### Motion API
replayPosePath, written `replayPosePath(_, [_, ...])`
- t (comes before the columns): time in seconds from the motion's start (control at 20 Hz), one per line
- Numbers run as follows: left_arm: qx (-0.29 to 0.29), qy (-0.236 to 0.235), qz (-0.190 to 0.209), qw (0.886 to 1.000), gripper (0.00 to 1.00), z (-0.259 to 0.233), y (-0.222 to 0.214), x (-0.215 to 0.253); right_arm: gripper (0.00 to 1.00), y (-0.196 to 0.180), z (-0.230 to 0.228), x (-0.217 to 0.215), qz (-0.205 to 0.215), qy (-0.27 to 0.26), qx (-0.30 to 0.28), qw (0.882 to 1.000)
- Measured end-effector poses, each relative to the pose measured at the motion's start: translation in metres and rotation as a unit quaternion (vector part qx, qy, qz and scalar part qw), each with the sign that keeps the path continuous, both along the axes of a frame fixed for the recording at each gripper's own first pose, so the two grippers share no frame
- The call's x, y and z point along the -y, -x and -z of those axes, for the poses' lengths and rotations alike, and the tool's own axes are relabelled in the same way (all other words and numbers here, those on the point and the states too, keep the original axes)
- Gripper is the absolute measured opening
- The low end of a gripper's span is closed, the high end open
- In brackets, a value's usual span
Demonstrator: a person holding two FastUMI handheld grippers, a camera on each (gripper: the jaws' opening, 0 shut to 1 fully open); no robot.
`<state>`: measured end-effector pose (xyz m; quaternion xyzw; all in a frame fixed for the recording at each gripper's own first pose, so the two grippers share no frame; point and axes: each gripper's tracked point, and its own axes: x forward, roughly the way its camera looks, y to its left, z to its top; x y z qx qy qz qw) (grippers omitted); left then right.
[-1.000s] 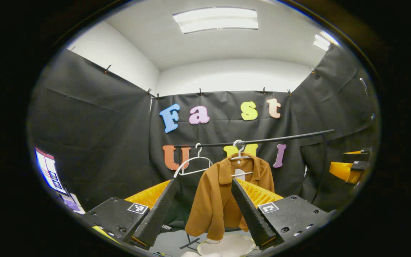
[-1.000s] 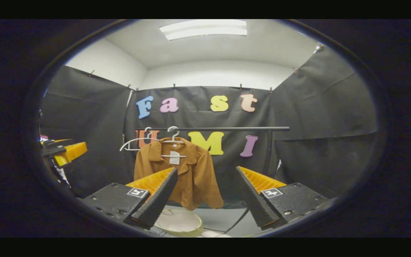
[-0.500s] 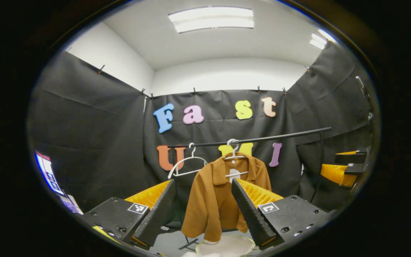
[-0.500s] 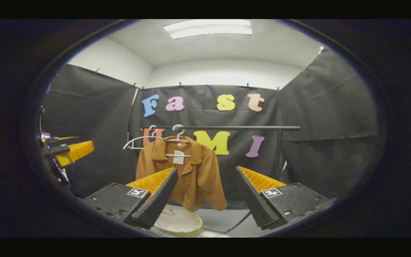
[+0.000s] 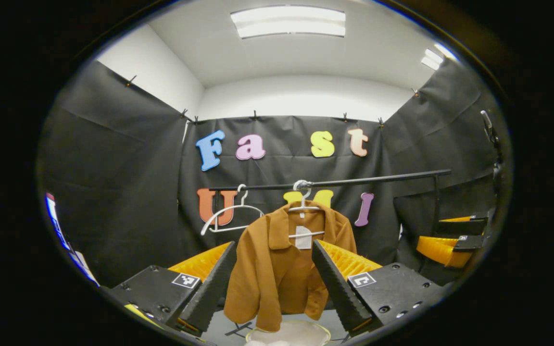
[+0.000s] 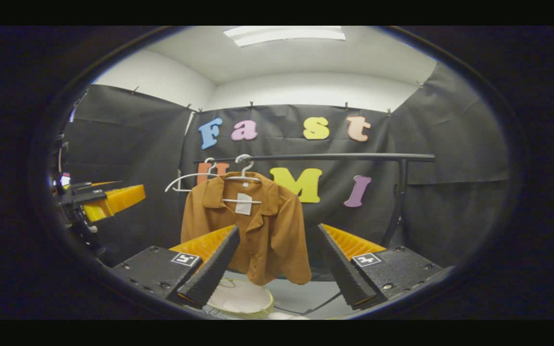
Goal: Grasp the clothes on the hanger with both hands and then place them into the laundry hamper below.
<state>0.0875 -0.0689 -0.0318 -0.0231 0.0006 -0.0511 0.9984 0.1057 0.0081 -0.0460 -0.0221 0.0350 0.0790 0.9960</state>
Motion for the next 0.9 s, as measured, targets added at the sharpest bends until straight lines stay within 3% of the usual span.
replayPosePath(0.25, [-0.005,0.010,-0.004,1.000,0.96,0.025,-0.048,0.018,1.00,-0.067,0.025,-0.011,-0.041,-0.005,-0.011,0.999])
replayPosePath(0.45, [-0.019,0.020,0.002,1.000,1.00,0.053,-0.089,0.037,1.00,-0.120,0.043,-0.022,-0.081,-0.016,-0.021,0.996])
replayPosePath(0.7, [-0.027,0.026,-0.015,0.999,0.97,0.073,-0.149,0.048,1.00,-0.191,0.056,-0.034,-0.104,-0.019,-0.025,0.994])
replayPosePath(0.9, [-0.037,0.011,-0.027,0.999,1.00,0.086,-0.192,0.050,1.00,-0.234,0.065,-0.045,-0.121,-0.032,-0.042,0.991])
